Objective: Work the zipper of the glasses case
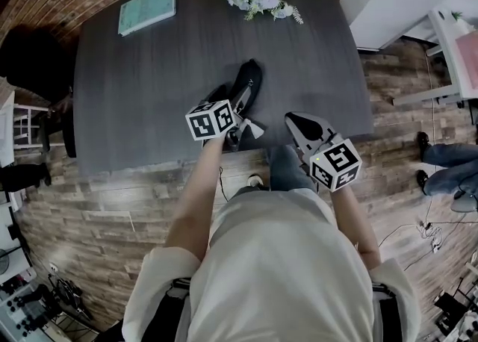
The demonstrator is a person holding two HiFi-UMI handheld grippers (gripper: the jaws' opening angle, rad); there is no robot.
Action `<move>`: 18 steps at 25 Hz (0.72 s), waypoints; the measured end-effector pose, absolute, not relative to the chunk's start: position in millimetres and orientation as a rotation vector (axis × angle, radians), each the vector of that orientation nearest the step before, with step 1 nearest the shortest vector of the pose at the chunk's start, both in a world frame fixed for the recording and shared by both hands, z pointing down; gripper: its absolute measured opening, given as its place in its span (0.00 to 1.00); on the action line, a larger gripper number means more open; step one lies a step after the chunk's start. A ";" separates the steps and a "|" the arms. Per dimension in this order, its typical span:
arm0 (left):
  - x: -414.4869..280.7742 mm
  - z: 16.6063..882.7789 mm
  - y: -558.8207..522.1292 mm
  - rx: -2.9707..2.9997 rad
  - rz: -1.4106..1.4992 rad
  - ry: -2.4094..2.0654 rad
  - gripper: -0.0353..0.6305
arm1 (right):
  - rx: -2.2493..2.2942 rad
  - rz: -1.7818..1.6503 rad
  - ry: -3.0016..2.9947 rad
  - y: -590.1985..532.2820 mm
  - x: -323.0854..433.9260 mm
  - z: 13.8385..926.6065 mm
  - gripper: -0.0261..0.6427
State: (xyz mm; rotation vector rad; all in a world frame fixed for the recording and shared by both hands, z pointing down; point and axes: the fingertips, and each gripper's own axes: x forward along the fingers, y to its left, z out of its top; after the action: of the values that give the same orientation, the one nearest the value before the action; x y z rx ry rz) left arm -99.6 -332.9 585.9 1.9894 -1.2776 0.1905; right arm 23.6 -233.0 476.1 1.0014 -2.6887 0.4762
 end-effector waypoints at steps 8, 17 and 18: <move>-109.3 529.7 -272.6 2.055 0.089 -1.311 0.42 | 1.049 0.386 -2.704 -202.1 15.9 455.9 0.04; -125.3 485.3 -182.9 2.122 0.089 -1.350 0.11 | 1.155 0.354 -2.726 -154.8 10.9 438.4 0.04; -126.8 481.6 -174.9 2.126 0.080 -1.354 0.11 | 1.169 0.354 -2.729 -150.2 11.1 436.9 0.04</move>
State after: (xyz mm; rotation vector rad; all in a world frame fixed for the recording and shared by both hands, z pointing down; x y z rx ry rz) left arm -126.8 -174.9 481.6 2.1256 -1.3538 0.0799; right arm 11.1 -150.2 436.9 1.1695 -2.7288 0.3536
